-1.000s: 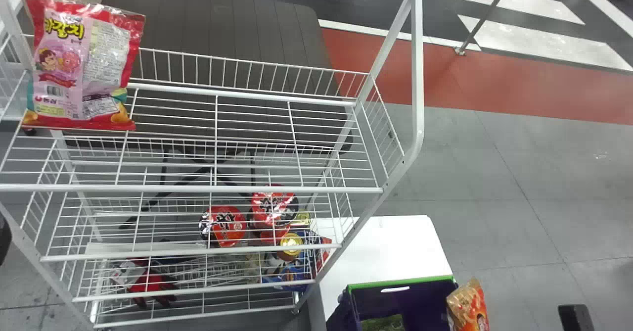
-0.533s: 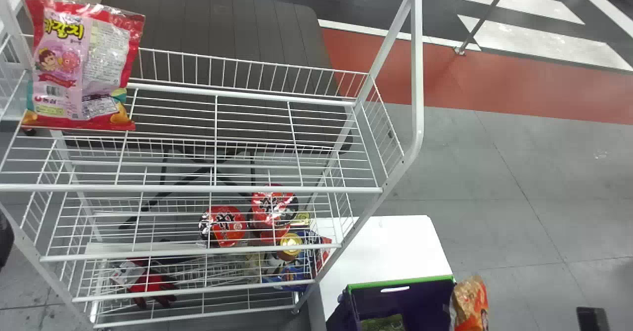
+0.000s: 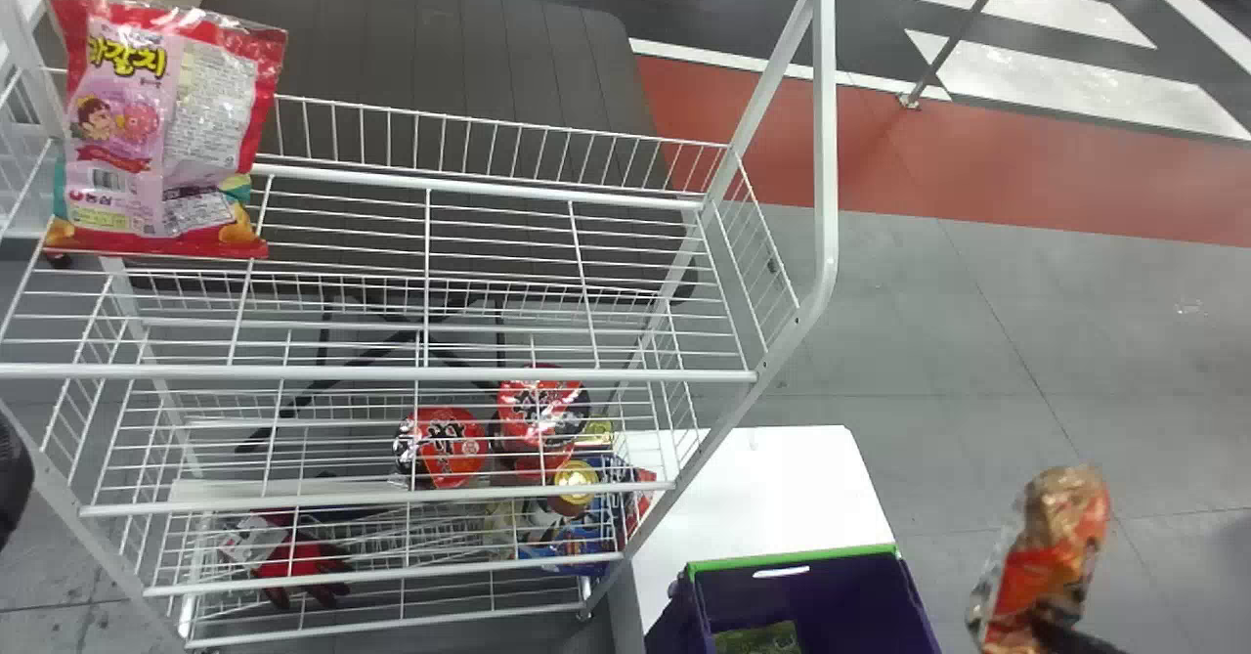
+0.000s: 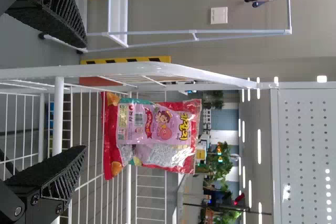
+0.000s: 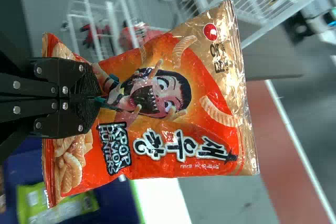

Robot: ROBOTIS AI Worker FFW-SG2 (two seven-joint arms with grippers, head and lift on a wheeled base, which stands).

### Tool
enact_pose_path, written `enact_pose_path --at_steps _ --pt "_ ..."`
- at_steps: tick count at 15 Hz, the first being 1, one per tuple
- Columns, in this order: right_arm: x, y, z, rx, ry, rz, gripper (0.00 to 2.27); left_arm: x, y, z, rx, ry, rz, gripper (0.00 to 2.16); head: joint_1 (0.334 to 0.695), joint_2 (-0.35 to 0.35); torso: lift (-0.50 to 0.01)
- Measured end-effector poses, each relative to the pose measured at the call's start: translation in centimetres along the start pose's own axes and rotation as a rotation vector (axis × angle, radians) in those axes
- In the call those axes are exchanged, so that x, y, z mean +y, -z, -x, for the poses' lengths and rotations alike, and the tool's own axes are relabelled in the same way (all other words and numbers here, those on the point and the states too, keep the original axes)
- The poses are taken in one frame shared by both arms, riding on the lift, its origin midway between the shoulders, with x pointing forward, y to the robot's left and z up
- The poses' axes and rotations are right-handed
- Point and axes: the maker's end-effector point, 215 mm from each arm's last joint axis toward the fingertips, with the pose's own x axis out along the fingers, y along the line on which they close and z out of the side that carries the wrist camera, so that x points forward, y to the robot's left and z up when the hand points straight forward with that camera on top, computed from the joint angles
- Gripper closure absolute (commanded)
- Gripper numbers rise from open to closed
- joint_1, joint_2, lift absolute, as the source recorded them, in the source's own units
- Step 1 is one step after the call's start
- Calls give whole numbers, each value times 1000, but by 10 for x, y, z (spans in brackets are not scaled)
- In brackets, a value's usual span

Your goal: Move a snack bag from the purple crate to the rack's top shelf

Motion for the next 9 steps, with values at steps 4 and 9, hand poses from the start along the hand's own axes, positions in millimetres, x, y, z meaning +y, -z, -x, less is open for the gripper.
enact_pose_path --at_steps 4,9 --pt "73 -68 41 -153 -64 -38 1717 -6 2 2 5 2 -3 134 695 -350 0" --pt "164 -155 57 -309 -146 61 1717 -14 1 5 2 11 -10 134 695 -350 0"
